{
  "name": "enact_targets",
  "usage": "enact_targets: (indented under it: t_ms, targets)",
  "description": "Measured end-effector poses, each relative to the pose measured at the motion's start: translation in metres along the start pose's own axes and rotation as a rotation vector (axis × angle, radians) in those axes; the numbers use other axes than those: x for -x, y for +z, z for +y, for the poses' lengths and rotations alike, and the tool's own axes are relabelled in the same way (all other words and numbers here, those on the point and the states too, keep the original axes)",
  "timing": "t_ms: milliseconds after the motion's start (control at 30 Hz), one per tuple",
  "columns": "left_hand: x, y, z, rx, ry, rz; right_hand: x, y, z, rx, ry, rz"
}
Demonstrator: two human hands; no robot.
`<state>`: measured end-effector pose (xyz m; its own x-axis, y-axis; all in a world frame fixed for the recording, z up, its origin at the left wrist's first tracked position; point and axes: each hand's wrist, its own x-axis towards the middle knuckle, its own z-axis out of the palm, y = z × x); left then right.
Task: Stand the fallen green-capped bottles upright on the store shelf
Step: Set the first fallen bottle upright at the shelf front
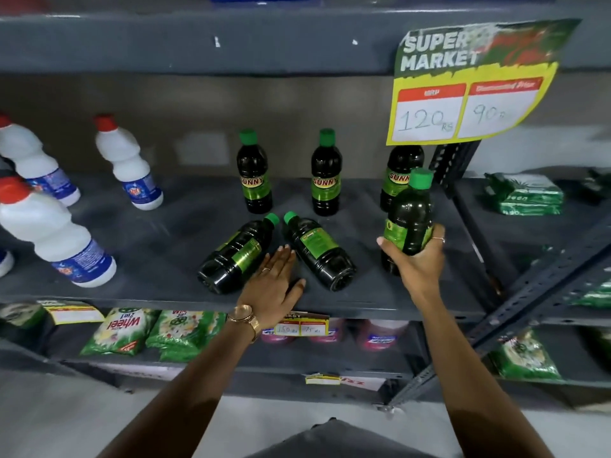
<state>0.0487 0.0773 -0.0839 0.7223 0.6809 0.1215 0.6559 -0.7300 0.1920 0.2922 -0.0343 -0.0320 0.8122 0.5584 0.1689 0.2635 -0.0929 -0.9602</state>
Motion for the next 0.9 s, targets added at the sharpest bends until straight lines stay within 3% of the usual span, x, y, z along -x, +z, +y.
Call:
enact_targets:
  t_ms: [100, 300, 533, 700, 900]
  targets:
    - [0.000, 0.000, -0.001, -0.007, -0.006, 0.008, -0.005, 0.004, 0.002, -0.058, -0.007, 0.034]
    - [0.001, -0.003, 0.001, -0.015, -0.009, 0.022, -0.009, -0.005, 0.027, -0.031, -0.029, -0.097]
    - [0.001, -0.004, 0.002, -0.029, -0.012, 0.010, -0.013, 0.014, 0.018, 0.062, -0.051, 0.113]
    - [0.003, -0.005, 0.004, -0.006, -0.016, 0.027, -0.008, 0.007, 0.029, -0.003, -0.029, -0.003]
    - [0.002, -0.003, 0.003, -0.001, -0.016, 0.046, -0.011, 0.016, 0.024, 0.084, -0.054, 0.128]
